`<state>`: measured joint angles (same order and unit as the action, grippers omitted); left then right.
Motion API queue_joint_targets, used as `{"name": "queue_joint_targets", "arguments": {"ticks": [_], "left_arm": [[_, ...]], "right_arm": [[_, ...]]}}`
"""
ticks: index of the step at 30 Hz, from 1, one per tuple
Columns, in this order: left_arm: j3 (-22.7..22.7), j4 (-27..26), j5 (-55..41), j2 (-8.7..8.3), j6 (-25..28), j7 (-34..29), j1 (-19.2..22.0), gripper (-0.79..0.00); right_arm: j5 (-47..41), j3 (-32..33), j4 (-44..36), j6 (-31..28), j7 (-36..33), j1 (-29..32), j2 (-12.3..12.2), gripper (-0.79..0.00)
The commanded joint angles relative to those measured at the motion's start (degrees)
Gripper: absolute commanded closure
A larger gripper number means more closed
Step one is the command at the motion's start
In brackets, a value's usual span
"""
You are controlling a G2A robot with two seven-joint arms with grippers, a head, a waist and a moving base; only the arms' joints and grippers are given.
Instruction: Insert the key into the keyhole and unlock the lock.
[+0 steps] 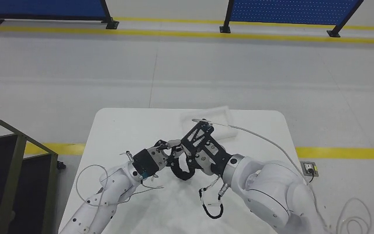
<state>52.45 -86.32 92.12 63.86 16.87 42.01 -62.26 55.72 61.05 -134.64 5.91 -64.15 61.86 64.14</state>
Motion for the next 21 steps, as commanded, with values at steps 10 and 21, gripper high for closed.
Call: {"name": "queue_joint_targets", "arguments": {"ticks": [10,21], "left_arm": [[0.28,0.23,-0.16,0.53,1.18,-0.56,-0.06,0.000],[2.41,0.25,-2.95,0.60,5.59,-4.10,0.01,0.000]], "right_arm": [[0.27,-0.24,0.00,0.17,-0.93,0.07,0.29,-0.785],[-2.04,0.77,0.00,-3.57,-1.21,-0.46,0.38,-0.785]]}}
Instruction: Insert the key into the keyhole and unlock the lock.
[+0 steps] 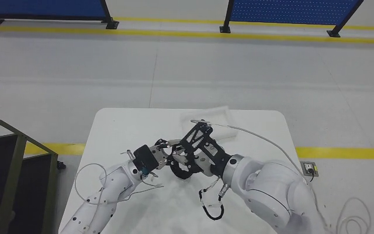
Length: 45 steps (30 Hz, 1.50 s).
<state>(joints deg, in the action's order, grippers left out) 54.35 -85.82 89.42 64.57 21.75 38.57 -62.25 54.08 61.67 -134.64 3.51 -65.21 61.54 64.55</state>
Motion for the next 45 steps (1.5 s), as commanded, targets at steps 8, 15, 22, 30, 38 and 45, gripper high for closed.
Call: {"name": "queue_joint_targets", "arguments": {"ticks": [8,15,22,30,38,45], "left_arm": [[5.67,-4.88,-3.10,-1.68,13.86,-10.01,-1.13,0.000],[10.24,-10.43,-7.55,-3.17,26.72,-22.69,-1.61,0.000],[12.28,-12.65,-16.52,-3.88,33.17,-36.46,-1.39,0.000],[11.90,-13.21,-29.57,-4.12,32.29,-51.58,0.63,0.000],[8.94,-12.32,-37.74,-4.06,31.90,-60.81,3.46,0.000],[6.13,-9.80,-40.82,-3.68,31.17,-63.93,6.36,0.000]], "right_arm": [[-2.16,3.24,0.17,-17.89,-4.72,-0.68,-1.26,-0.785],[-7.83,8.14,0.38,-28.86,-8.32,0.53,-2.61,-0.785],[-9.71,8.71,0.34,-34.22,-8.37,1.77,-4.02,-0.785],[-9.71,8.71,0.34,-34.22,-8.37,1.77,-4.02,-0.785],[-4.04,7.92,1.62,-39.35,-2.70,3.30,-4.54,-0.785],[-0.21,6.16,3.71,-42.56,1.72,4.22,-4.90,-0.785]]}}
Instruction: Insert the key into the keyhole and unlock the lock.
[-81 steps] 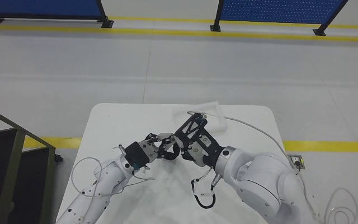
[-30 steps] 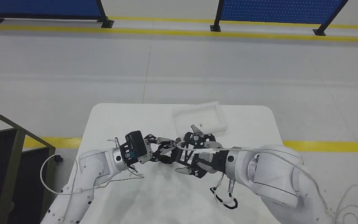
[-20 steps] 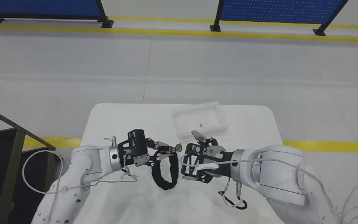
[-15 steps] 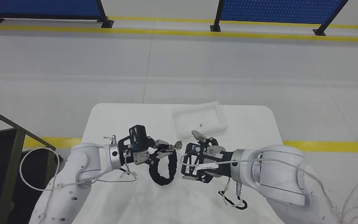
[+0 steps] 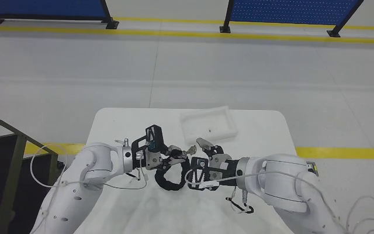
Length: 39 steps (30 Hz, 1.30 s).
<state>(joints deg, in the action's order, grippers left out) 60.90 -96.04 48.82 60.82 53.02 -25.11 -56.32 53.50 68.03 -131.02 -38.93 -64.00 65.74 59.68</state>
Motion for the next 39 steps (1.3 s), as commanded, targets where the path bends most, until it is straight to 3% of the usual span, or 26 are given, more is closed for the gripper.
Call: {"name": "queue_joint_targets", "arguments": {"ticks": [1,13,18,21,28,31,32,39], "left_arm": [[-0.82,0.82,-0.48,0.14,-0.10,-0.38,0.80,0.000],[-3.73,3.18,0.03,0.78,0.19,0.48,3.94,0.000],[-3.87,3.66,1.08,0.79,0.67,1.29,4.37,0.000],[-3.52,3.74,1.76,0.64,1.19,1.50,4.28,0.000],[-2.74,3.05,2.48,0.25,2.14,1.66,3.83,0.000],[-2.87,2.67,2.98,0.17,2.47,1.46,3.79,0.000],[-2.96,2.58,3.04,0.16,2.62,1.43,3.80,0.000],[-3.42,2.24,3.04,0.04,3.14,1.07,4.00,0.000]], "right_arm": [[0.77,-0.45,0.15,-0.27,0.98,0.02,-0.06,-0.785],[4.56,-6.58,0.45,0.15,-0.53,-2.09,-0.11,-0.785],[5.23,-5.92,0.96,0.32,-0.17,-3.29,-0.30,-0.785],[6.38,-4.03,1.49,-2.64,1.29,-3.98,-0.71,-0.785],[9.98,-1.70,3.88,-13.28,11.92,-4.89,-2.44,-0.785],[12.01,-1.41,4.38,-16.38,15.02,-5.21,-3.25,-0.363],[12.50,-1.32,4.28,-17.21,15.85,-5.29,-3.47,-0.326],[17.82,-1.59,2.06,-19.07,17.91,-6.26,-4.71,-0.320]]}}
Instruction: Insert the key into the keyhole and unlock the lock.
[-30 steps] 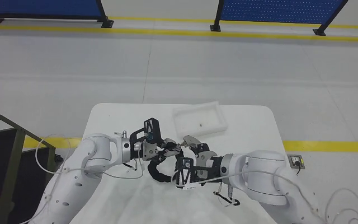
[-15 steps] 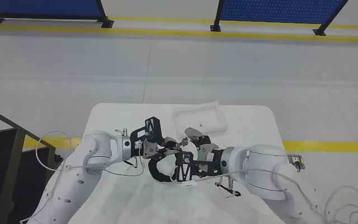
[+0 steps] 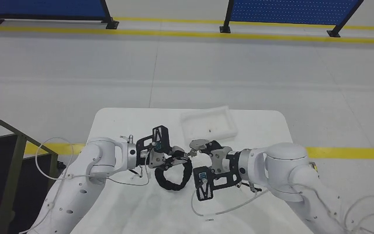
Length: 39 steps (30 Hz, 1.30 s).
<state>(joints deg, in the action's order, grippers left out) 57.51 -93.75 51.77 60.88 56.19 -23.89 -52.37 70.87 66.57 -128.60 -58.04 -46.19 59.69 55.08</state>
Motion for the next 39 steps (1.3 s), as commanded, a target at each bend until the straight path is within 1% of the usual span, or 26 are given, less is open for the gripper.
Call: {"name": "queue_joint_targets", "arguments": {"ticks": [1,3,10,16,17,19,20,22,25,27,30,38,39], "left_arm": [[-0.08,-0.11,0.25,-0.04,-0.16,-0.27,0.05,0.000],[-0.34,-0.30,0.39,-0.06,-0.08,-0.34,-0.06,0.000],[-0.75,-0.90,0.30,-0.17,0.56,-0.13,-0.11,0.000],[-1.11,-1.26,0.25,-0.24,0.74,-0.15,0.10,0.000],[-1.17,-1.26,0.23,-0.24,0.69,-0.15,0.15,0.000],[-1.30,-1.28,0.23,-0.25,0.76,-0.13,0.28,0.000],[-1.36,-1.25,0.21,-0.25,0.74,-0.11,0.35,0.000],[-1.49,-1.29,0.23,-0.26,0.78,-0.07,0.48,0.000],[-1.62,-1.25,0.25,-0.27,0.79,0.02,0.67,0.000],[-1.71,-1.23,0.33,-0.27,0.77,0.13,0.77,0.000],[-1.88,-1.26,0.56,-0.26,0.74,0.49,0.86,0.000],[-2.09,-1.68,2.81,-0.20,0.70,2.65,0.93,0.000],[-2.11,-1.82,3.42,-0.18,0.81,3.12,0.98,0.000]], "right_arm": [[0.91,-0.24,-0.64,0.04,0.38,-0.42,-0.19,-0.314],[2.20,-0.77,-1.10,0.04,0.70,-0.81,-0.39,-0.286],[5.87,-1.84,-1.21,0.04,2.78,-0.96,-0.77,-0.280],[7.30,-2.14,-0.95,0.04,4.22,-0.43,-1.00,-0.249],[7.38,-2.13,-0.87,0.04,4.38,-0.34,-1.04,-0.222],[7.12,-2.13,-0.58,0.04,4.72,-0.11,-1.13,-0.092],[6.81,-2.06,-0.39,0.07,4.87,-0.01,-1.16,-0.009],[5.98,-2.01,0.03,0.11,4.84,0.28,-1.25,0.000],[2.03,-1.68,1.20,1.40,5.16,0.98,-1.31,0.000],[-0.54,-1.35,1.57,2.34,4.13,1.26,-1.40,0.000],[-6.53,-0.66,2.39,5.87,2.15,1.79,-1.48,0.000],[-24.11,-0.56,3.06,15.83,-10.77,0.79,-1.90,0.000],[-26.82,-0.50,3.20,17.97,-11.83,0.72,-1.91,0.000]]}}
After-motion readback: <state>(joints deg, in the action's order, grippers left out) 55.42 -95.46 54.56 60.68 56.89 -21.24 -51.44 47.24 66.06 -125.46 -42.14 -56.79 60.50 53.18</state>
